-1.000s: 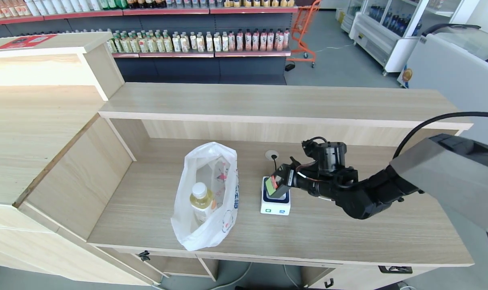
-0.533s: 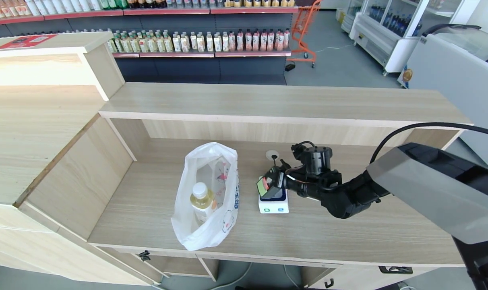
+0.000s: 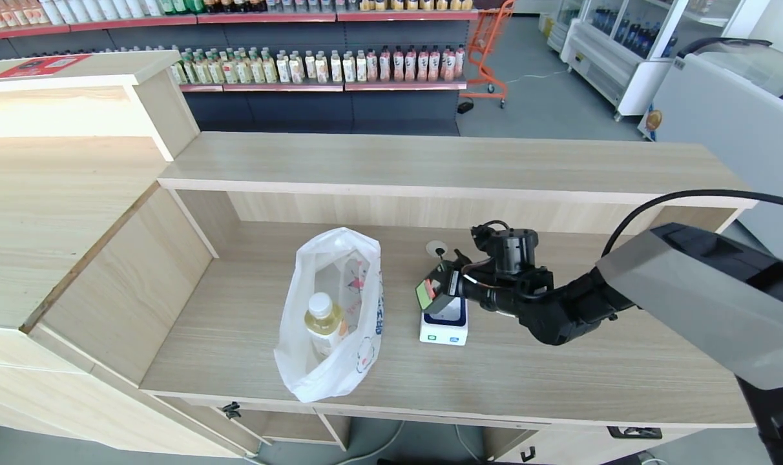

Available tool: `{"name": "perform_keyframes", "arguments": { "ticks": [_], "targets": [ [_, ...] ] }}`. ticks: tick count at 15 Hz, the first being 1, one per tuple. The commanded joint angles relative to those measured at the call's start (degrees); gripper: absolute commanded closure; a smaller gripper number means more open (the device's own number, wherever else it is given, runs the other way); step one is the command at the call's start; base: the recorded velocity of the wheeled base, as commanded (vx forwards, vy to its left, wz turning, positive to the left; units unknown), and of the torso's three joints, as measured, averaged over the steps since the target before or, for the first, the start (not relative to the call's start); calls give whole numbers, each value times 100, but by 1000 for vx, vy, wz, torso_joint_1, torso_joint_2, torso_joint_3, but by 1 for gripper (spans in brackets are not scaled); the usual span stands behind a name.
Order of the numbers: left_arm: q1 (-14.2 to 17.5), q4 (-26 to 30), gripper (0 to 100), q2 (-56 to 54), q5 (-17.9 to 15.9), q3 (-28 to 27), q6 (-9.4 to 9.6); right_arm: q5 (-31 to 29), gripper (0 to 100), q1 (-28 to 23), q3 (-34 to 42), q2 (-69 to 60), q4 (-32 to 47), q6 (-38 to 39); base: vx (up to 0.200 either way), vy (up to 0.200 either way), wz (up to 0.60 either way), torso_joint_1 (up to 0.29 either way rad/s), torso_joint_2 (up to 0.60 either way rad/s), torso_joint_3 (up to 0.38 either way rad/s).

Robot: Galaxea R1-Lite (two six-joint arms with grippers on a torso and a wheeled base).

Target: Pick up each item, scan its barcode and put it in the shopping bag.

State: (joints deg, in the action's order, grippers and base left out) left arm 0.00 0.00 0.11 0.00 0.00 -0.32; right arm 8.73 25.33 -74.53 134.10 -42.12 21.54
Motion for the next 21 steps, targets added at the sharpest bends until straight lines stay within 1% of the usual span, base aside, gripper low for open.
{"name": "perform_keyframes", "arguments": {
  "ticks": [1, 2, 4, 7, 10, 11, 14, 17, 21],
  "targets": [
    [0, 0, 0, -2, 0, 0, -3, 32, 100, 174, 510, -964, -33, -1, 0, 0, 0, 0, 0, 0],
    [0, 0, 0, -2, 0, 0, -3, 15, 100, 200, 809, -1483, -24, -150, 0, 0, 0, 0, 0, 0],
    [0, 0, 0, -2, 0, 0, -3, 6, 100, 165, 1301, -2133, -33, -660, 0, 0, 0, 0, 0, 0],
    [0, 0, 0, -2, 0, 0, -3, 24, 100, 147, 2030, -2959, -24, -748, 0, 0, 0, 0, 0, 0],
    [0, 0, 0, -2, 0, 0, 5, 24, 100, 156, 2567, -3531, -16, -757, 0, 0, 0, 0, 0, 0],
    [0, 0, 0, -2, 0, 0, 5, 24, 100, 156, 2628, -3601, -7, -757, 0, 0, 0, 0, 0, 0],
    [0, 0, 0, -2, 0, 0, 5, 24, 100, 130, 2707, -3707, -7, -845, -200, 0, 0, 10, 4, 4],
    [0, 0, 0, -2, 0, 0, 5, 15, 100, 130, 2778, -3715, 2, -845, 0, 0, 0, 0, 0, 0],
    [0, 0, 0, -2, 0, 0, 5, 6, 100, 121, 3006, -3909, 143, -836, 0, 200, 0, 3, 1, 5]
  ]
}}
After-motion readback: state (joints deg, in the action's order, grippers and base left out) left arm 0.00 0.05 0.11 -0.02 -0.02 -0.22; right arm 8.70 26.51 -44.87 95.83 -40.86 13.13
